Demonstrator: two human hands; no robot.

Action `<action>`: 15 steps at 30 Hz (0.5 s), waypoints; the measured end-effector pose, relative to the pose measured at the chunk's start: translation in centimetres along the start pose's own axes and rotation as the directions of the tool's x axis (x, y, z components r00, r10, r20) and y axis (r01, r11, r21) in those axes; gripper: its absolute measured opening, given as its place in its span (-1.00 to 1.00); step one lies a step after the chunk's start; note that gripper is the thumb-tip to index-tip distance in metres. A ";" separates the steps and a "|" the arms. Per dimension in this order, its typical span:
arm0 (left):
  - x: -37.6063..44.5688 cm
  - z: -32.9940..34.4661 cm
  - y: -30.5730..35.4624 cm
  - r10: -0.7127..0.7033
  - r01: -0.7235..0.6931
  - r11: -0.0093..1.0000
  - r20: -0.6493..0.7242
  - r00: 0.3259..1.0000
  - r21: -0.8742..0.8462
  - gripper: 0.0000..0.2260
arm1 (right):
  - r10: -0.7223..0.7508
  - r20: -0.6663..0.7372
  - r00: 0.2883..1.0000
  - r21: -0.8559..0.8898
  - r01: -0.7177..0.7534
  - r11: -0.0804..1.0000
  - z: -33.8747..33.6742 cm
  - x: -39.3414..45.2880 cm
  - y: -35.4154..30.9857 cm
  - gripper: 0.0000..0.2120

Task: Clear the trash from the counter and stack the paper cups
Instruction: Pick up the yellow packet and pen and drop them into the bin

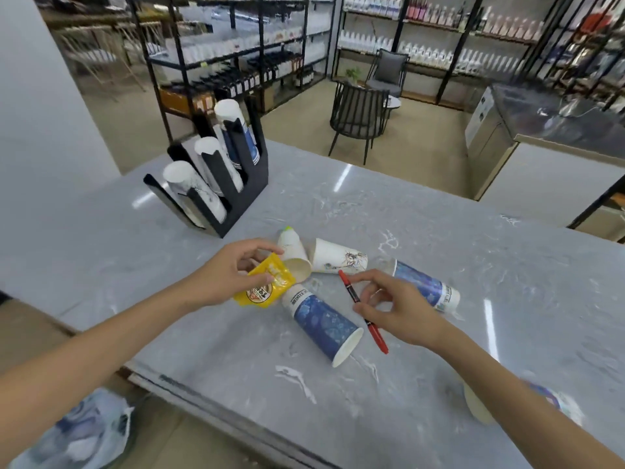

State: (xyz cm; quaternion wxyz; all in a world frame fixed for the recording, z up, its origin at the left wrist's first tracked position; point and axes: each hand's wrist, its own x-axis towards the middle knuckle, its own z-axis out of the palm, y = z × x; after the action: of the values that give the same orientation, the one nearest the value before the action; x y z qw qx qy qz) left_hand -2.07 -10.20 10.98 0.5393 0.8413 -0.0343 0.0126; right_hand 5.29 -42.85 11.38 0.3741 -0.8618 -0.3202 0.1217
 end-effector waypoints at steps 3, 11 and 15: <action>-3.9 -2.0 -1.1 -0.031 0.031 0.999 -0.038 0.999 0.010 -0.60 | -0.036 0.033 0.999 0.000 0.036 0.999 2.7 0.4 -2.1 -0.63; -15.0 -7.6 -4.7 -0.106 0.110 0.994 -0.179 0.978 0.011 -0.63 | -0.137 0.191 0.972 0.046 0.131 0.990 11.2 2.5 -8.8 -0.66; -17.6 -8.9 -5.3 -0.098 0.112 0.992 -0.201 0.975 0.059 -0.63 | -0.172 0.210 0.963 0.059 0.163 0.985 13.7 3.4 -10.0 -0.65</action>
State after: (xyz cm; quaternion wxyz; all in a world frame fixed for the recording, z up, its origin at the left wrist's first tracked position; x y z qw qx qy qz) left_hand -19.12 0.87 8.81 0.5103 0.8548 0.0644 0.0690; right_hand -2.89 -27.75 9.30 0.3640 -0.8057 -0.4277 0.1883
